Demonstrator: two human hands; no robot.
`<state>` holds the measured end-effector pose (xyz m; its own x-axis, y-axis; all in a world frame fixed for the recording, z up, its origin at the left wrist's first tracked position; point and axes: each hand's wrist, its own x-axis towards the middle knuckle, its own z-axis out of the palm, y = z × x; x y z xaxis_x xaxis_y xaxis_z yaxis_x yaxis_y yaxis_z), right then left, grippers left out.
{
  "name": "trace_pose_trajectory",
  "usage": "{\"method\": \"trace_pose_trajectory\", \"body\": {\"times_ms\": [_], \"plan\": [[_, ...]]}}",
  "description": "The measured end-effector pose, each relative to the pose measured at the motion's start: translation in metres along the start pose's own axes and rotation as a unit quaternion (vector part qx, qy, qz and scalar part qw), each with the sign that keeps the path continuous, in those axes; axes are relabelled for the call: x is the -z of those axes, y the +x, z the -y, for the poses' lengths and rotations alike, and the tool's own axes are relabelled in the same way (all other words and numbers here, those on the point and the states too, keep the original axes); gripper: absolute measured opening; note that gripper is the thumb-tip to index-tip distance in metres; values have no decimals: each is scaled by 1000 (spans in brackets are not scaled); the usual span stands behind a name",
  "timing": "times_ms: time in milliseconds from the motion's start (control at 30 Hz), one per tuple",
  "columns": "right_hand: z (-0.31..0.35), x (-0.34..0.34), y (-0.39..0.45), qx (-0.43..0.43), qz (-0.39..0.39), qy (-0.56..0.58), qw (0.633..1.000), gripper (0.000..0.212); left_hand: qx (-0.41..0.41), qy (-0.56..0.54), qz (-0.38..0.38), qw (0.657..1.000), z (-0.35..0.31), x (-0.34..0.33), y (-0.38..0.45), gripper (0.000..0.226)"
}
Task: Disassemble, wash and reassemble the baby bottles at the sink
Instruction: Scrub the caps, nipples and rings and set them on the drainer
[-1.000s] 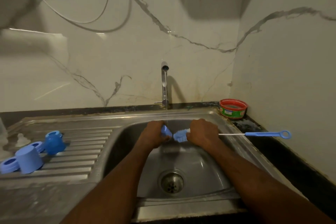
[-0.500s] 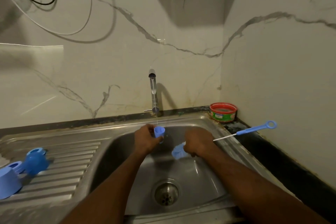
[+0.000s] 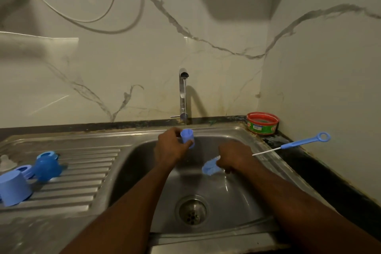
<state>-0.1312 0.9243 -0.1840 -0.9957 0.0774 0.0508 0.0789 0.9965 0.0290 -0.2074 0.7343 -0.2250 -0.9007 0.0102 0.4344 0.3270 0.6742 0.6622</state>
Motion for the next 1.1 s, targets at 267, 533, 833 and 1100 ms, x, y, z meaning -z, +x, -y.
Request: {"method": "trace_pose_trajectory", "body": {"times_ms": [267,533,833,1100], "plan": [[2,-4,1,-3,0,0,1000,24,-19,-51,15,998,-2,3,0,45],[-1,-4,0,8,5,23,1000,22,-191,236,112,946,-5,8,6,62],[-1,-3,1,19,13,22,999,20,-287,380,96,874,-20,10,10,41],[-1,-5,2,16,24,30,999,19,-42,110,134,984,16,-4,-2,50]]}}
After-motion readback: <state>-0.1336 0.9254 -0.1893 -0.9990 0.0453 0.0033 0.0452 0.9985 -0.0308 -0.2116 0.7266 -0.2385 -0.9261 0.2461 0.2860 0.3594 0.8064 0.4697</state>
